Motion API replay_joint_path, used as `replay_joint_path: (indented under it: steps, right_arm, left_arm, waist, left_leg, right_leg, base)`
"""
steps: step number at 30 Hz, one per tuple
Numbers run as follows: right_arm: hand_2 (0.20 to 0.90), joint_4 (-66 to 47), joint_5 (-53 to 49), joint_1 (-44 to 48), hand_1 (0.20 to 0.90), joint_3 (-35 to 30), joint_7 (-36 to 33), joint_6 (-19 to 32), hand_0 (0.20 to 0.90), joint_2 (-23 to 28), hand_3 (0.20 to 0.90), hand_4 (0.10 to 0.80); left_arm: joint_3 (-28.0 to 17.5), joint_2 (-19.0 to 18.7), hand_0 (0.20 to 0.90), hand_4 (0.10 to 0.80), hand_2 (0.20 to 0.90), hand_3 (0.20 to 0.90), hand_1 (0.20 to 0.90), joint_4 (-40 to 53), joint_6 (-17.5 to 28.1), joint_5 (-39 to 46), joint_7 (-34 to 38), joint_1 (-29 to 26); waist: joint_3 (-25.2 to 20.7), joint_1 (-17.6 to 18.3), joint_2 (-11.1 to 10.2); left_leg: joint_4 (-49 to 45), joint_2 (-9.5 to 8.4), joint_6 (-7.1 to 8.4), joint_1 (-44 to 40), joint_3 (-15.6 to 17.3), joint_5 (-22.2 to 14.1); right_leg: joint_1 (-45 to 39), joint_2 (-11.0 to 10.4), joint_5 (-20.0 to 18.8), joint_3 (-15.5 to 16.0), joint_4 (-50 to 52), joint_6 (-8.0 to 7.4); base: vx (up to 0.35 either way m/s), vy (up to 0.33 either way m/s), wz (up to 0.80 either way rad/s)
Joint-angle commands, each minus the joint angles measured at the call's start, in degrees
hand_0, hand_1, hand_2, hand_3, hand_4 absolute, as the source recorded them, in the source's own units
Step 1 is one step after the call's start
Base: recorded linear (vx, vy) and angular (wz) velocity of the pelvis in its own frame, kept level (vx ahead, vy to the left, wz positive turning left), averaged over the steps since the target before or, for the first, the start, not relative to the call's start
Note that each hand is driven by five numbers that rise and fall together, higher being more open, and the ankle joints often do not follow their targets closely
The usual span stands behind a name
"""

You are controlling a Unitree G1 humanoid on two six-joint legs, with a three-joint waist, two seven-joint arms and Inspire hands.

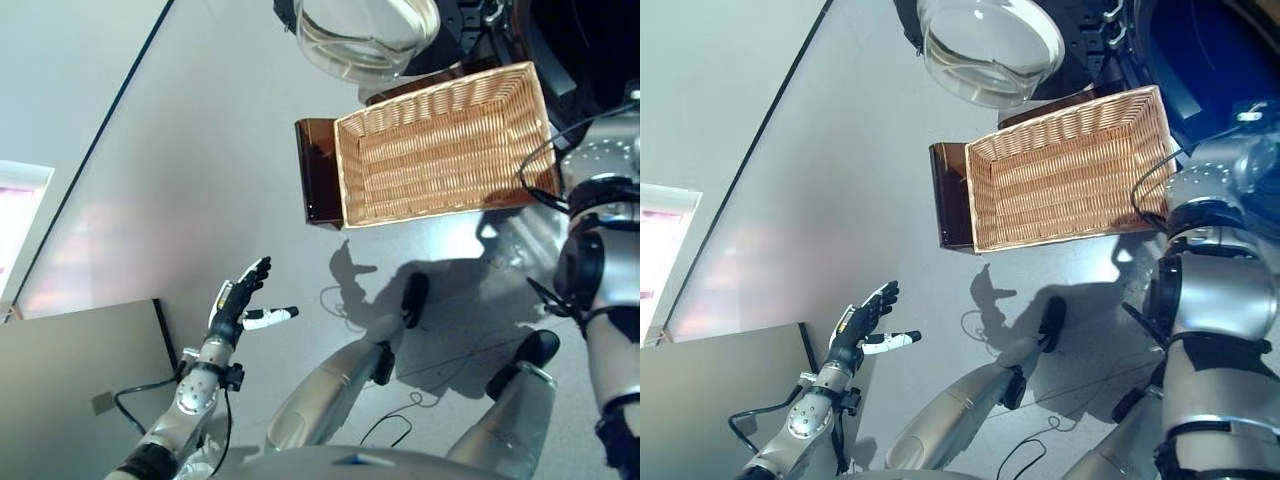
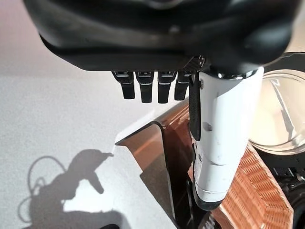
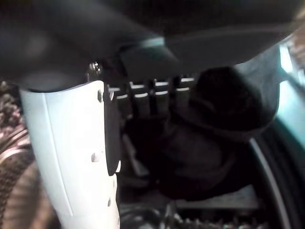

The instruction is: Pick up the clothes and place them into the washing machine

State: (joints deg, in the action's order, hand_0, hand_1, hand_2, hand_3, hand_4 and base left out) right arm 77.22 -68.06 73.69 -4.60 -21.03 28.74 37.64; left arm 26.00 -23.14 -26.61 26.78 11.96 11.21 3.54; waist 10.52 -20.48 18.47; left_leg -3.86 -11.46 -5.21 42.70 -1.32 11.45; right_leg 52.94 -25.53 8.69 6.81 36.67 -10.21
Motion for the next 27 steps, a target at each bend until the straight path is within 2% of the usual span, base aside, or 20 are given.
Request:
replay_joint_path:
  steps: [1, 2, 3, 4, 5, 6, 7, 8, 13, 14, 17, 21, 22, 25, 26, 27]
  right_arm:
    - [0.9, -4.28, 2.17, -4.08, 0.9, 2.11, 2.79, 0.62, 0.9, -0.94, 0.9, 0.8]
    - [0.9, -4.39, 2.31, -4.24, 0.9, 1.98, 2.7, 0.62, 0.9, -1.1, 0.9, 0.8]
    - [0.9, -3.69, 2.07, -5.44, 0.9, 1.09, 2.8, 0.16, 0.9, -3.37, 0.9, 0.8]
    - [0.9, -3.85, 2.11, -5.64, 0.9, 0.99, 2.75, 0.21, 0.9, -3.51, 0.9, 0.8]
    - [0.9, -3.01, 2.61, -6.67, 0.9, 0.78, 2.8, -0.27, 0.9, -4.8, 0.9, 0.8]
    - [0.9, -2.98, 2.92, -7.23, 0.9, 0.92, 2.9, -0.51, 0.9, -5.75, 0.9, 0.8]
    - [0.9, -2.97, 2.67, -7.92, 0.9, 0.6, 2.97, -0.55, 0.9, -6.68, 0.9, 0.8]
    - [0.9, -2.67, 3.22, -9.11, 0.9, 0.72, 3.27, -1.08, 0.9, -8.27, 0.9, 0.8]
    - [0.9, -2.91, 3.22, -9.56, 0.9, 0.27, 3.29, -0.77, 0.9, -8.81, 0.9, 0.8]
    - [0.9, -3.33, 3.06, -9.27, 0.9, 0.08, 3.21, -0.4, 0.9, -8.11, 0.9, 0.8]
    - [0.9, -3.08, 2.71, -9.14, 0.9, -0.19, 3.22, -0.39, 0.9, -7.68, 0.9, 0.8]
    - [0.9, -2.66, 2.9, -9.79, 0.9, -0.04, 3.37, -0.74, 0.9, -8.36, 0.9, 0.8]
    - [0.9, -2.57, 2.92, -10.52, 0.9, 0.31, 3.79, -1.14, 0.9, -9.56, 0.9, 0.8]
    - [0.9, -2.72, 2.37, -11.19, 0.9, 0.18, 4.23, -1.06, 0.9, -10.92, 0.9, 0.8]
    - [0.9, -2.71, 2.31, -11.29, 0.9, 0.08, 4.3, -1.03, 0.9, -10.98, 0.9, 0.8]
    - [0.9, -2.83, 2.24, -11.5, 0.9, 0.37, 4.41, -1.0, 0.9, -11.0, 0.9, 0.8]
  left_arm:
    - [-1.57, 0.6, 0.9, 0.8, 0.9, 0.9, 0.9, -1.8, 3.03, 2.6, 0.61, -1.64]
    - [-1.61, 0.52, 0.9, 0.8, 0.9, 0.9, 0.9, -1.91, 3.08, 2.66, 0.55, -1.58]
    - [-1.08, 0.87, 0.9, 0.8, 0.9, 0.9, 0.9, -2.04, 2.9, 2.63, 0.17, -1.86]
    - [-1.1, 0.8, 0.9, 0.8, 0.9, 0.9, 0.9, -2.1, 2.91, 2.64, 0.16, -1.81]
    - [-0.78, 0.76, 0.9, 0.8, 0.9, 0.9, 0.9, -2.36, 2.8, 2.63, 0.02, -2.14]
    - [-0.63, 0.77, 0.9, 0.8, 0.9, 0.9, 0.9, -2.62, 2.77, 2.7, -0.03, -2.37]
    - [-0.27, 0.73, 0.9, 0.8, 0.9, 0.9, 0.9, -2.22, 2.72, 2.62, -0.2, -2.45]
    - [-0.2, 0.78, 0.9, 0.8, 0.9, 0.9, 0.9, -2.2, 2.45, 2.7, -0.33, -2.64]
    - [-0.45, 0.4, 0.9, 0.8, 0.9, 0.9, 0.9, -0.6, 2.46, 2.97, -1.38, -2.02]
    - [-0.15, 0.05, 0.9, 0.8, 0.9, 0.9, 0.9, -0.34, 2.43, 2.53, -1.59, -1.51]
    - [0.02, 0.0, 0.9, 0.8, 0.9, 0.9, 0.9, -0.57, 2.15, 1.91, -1.49, -1.07]
    - [-0.33, 0.21, 0.9, 0.8, 0.9, 0.9, 0.9, -1.6, 2.16, 2.08, -1.14, -0.86]
    - [-0.62, 0.47, 0.9, 0.8, 0.9, 0.9, 0.9, -1.63, 2.1, 2.48, -1.05, -0.89]
    - [-0.83, 0.7, 0.9, 0.8, 0.9, 0.9, 0.9, -1.73, 2.08, 3.22, -1.33, -0.78]
    - [-0.83, 0.56, 0.9, 0.8, 0.9, 0.9, 0.9, -1.7, 2.11, 3.27, -1.38, -0.69]
    - [-0.89, 0.5, 0.9, 0.8, 0.9, 0.9, 0.9, -1.59, 2.04, 3.54, -1.65, -0.86]
  waist:
    - [0.98, -0.17, 2.56]
    - [1.08, -0.1, 2.53]
    - [1.7, -0.18, 2.67]
    - [1.42, -0.17, 2.31]
    - [1.91, -0.12, 2.44]
    - [1.81, -0.05, 2.04]
    - [2.27, 0.11, 2.25]
    - [2.35, 0.28, 1.66]
    - [3.07, 0.4, 1.43]
    - [3.28, 0.29, 1.97]
    - [2.65, 0.43, 1.94]
    - [2.55, 0.55, 2.1]
    - [2.0, 0.6, 1.37]
    - [1.9, 0.89, 0.64]
    - [2.28, 0.92, 0.89]
    - [1.95, 1.2, 0.2]
  left_leg:
    - [-7.94, 0.59, 5.59, -1.76, 1.41, -12.49]
    - [-7.81, 0.64, 5.59, -2.02, 1.41, -12.45]
    - [-7.34, 0.99, 5.21, -1.96, 1.88, -10.93]
    - [-7.13, 0.88, 5.43, -2.82, 1.43, -12.18]
    - [-6.89, 1.23, 5.14, -2.66, 1.8, -10.79]
    - [-6.31, 1.3, 5.3, -3.89, 1.28, -11.73]
    - [-6.08, 1.53, 4.98, -3.76, 1.66, -10.5]
    - [-4.66, 1.58, 5.02, -5.26, 0.87, -10.96]
    - [-3.69, 1.84, 4.93, -6.1, 1.03, -10.51]
    - [-3.9, 1.81, 4.68, -5.35, 1.47, -9.27]
    - [-3.85, 1.44, 5.0, -5.64, 1.1, -10.32]
    - [-3.89, 1.77, 4.73, -5.34, 1.82, -9.34]
    - [-3.67, 1.68, 4.8, -6.23, 1.66, -10.68]
    - [-3.78, 2.11, 4.65, -6.51, 2.01, -11.05]
    - [-3.95, 2.3, 4.45, -6.03, 2.51, -9.95]
    - [-3.96, 2.36, 4.8, -6.86, 2.17, -11.24]
  right_leg:
    - [-8.51, 1.78, -5.02, -0.34, -8.27, 1.97]
    - [-8.78, 1.84, -5.09, -0.32, -8.43, 1.98]
    - [-9.06, 2.18, -6.85, 0.49, -9.35, 2.29]
    - [-9.93, 2.28, -5.6, 0.05, -9.56, 1.86]
    - [-9.95, 2.52, -7.1, 0.76, -10.09, 2.24]
    - [-11.05, 2.8, -6.26, 0.38, -10.77, 1.82]
    - [-10.98, 2.93, -7.51, 1.04, -11.07, 2.22]
    - [-12.25, 3.31, -6.67, 0.67, -11.88, 1.71]
    - [-12.12, 3.58, -6.95, 1.15, -12.29, 1.55]
    - [-11.4, 3.4, -8.42, 1.46, -12.1, 1.92]
    - [-11.55, 3.04, -7.02, 0.67, -11.96, 1.53]
    - [-11.09, 3.12, -8.07, 1.0, -11.93, 2.17]
    - [-11.87, 3.31, -6.81, 0.51, -12.31, 1.83]
    - [-12.39, 3.76, -7.01, 0.46, -13.02, 1.88]
    - [-12.02, 3.77, -8.25, 0.99, -13.08, 2.29]
    - [-13.14, 3.93, -7.26, 0.43, -13.43, 1.89]
  base:
    - [-0.023, -0.012, -0.06]
    - [-0.138, 0.007, -0.12]
    - [-0.018, -0.007, -0.19]
    - [-0.132, 0.012, -0.23]
    - [0.075, -0.039, -0.23]
    - [-0.141, 0.008, -0.21]
    - [0.039, -0.02, -0.18]
    - [-0.072, 0.009, -0.17]
    - [-0.049, 0.012, -0.19]
    - [-0.136, 0.013, -0.06]
    - [0.049, -0.002, 0.03]
    - [-0.003, 0.023, 0.02]
    - [0.047, 0.01, -0.02]
    - [0.013, 0.0, -0.09]
    - [0.005, -0.025, -0.09]
    - [-0.096, -0.006, -0.07]
